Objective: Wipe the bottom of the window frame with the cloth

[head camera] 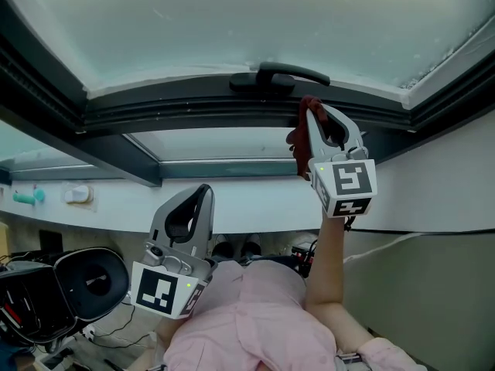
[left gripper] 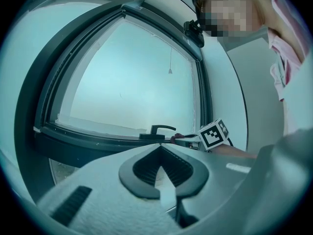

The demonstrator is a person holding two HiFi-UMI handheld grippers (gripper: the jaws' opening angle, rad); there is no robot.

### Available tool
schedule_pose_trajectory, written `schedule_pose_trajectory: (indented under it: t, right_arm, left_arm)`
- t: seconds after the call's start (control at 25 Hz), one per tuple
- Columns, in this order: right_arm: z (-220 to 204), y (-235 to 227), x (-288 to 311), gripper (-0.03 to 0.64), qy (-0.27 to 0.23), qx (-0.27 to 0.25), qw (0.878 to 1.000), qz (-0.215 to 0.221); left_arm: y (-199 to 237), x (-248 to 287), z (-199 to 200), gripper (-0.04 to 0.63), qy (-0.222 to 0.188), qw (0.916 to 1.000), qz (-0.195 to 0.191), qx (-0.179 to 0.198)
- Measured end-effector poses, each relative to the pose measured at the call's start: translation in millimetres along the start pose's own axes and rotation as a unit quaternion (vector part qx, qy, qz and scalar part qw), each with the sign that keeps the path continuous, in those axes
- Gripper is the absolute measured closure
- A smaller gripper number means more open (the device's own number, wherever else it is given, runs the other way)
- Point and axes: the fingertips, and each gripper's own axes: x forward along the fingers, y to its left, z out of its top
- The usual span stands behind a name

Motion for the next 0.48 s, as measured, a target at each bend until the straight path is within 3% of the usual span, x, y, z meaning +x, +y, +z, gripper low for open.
schedule_pose_trajectory:
  t: [0.48]
  right_arm:
    - [-7.9, -21.0, -8.9, 0.566, -0.003, 0.002, 1.0, 0.002]
  left_arm:
    - [-20.7, 9.2, -1.8, 0.597, -0.002, 1.0, 0.007, 0.002]
